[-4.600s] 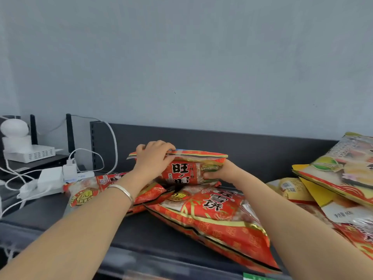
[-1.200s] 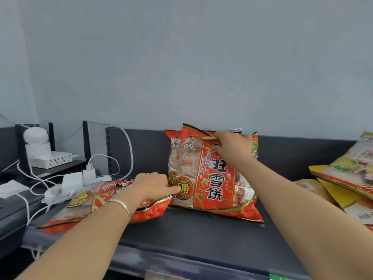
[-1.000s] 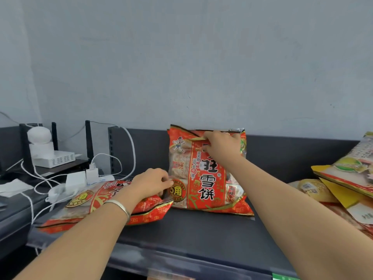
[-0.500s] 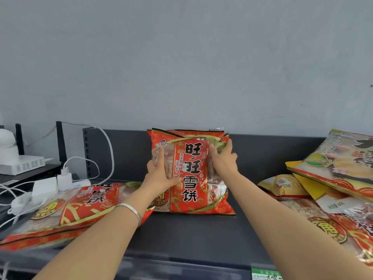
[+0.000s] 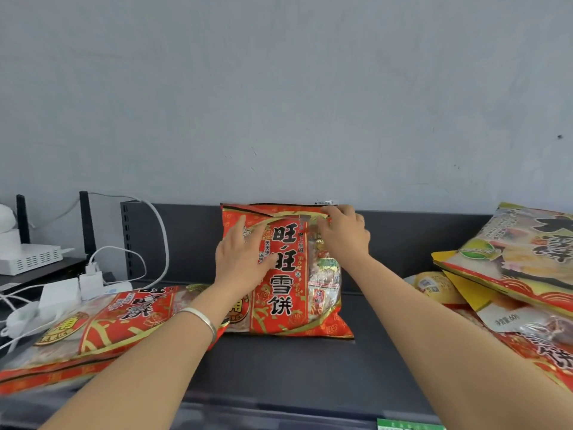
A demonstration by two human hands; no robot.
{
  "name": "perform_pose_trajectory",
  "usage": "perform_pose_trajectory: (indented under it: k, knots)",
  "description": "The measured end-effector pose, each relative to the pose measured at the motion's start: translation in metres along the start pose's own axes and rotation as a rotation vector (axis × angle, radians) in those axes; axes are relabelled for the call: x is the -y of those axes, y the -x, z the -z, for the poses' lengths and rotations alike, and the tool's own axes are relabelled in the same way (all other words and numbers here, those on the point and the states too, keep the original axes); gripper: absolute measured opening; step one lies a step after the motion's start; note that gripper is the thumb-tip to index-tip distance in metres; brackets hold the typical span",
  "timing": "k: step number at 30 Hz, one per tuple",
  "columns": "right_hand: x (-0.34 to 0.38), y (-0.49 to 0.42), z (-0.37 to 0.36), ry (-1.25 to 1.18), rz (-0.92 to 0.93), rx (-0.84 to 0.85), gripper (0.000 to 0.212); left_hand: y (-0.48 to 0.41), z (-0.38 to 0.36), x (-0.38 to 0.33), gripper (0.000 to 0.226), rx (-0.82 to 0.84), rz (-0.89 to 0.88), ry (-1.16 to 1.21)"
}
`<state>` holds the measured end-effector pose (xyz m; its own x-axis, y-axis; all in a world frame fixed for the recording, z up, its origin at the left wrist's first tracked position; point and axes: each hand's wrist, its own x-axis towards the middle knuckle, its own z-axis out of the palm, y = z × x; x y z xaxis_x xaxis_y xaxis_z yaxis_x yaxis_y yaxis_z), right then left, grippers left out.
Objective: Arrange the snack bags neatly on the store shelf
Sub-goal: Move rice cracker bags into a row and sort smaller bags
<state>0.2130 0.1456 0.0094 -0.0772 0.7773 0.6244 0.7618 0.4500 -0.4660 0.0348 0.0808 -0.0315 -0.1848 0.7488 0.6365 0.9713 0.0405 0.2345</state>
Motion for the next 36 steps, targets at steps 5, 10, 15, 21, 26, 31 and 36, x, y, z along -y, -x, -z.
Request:
perform_pose_trajectory:
  k: [5, 10, 15, 21, 26, 31, 36]
  knots:
    - [0.001, -0.021, 0.001, 0.229, 0.069, 0.023, 0.036, -0.022, 0.002, -0.017, 0.063, 0.055, -0.222, -0.111]
    - [-0.003, -0.039, 0.001, 0.288, 0.018, 0.122, 0.027, -0.039, -0.008, -0.029, 0.061, 0.116, -0.351, -0.198]
    - [-0.003, -0.057, -0.001, 0.103, -0.077, 0.057, 0.027, -0.034, -0.034, -0.022, 0.057, 0.176, -0.441, -0.307]
    - [-0.004, -0.062, -0.014, 0.047, -0.175, 0.019, 0.023, -0.034, -0.041, -0.021, 0.055, 0.197, -0.426, -0.302]
    - [0.003, -0.054, -0.004, 0.210, -0.037, -0.129, 0.024, -0.035, -0.037, -0.022, 0.056, 0.230, -0.397, -0.276]
    - [0.012, -0.027, -0.007, 0.218, 0.352, -0.195, 0.023, -0.029, -0.013, -0.009, 0.048, 0.048, -0.348, -0.173]
    - [0.044, 0.004, -0.024, 0.098, 0.531, 0.015, 0.025, -0.010, 0.022, 0.036, 0.037, 0.063, -0.206, -0.180]
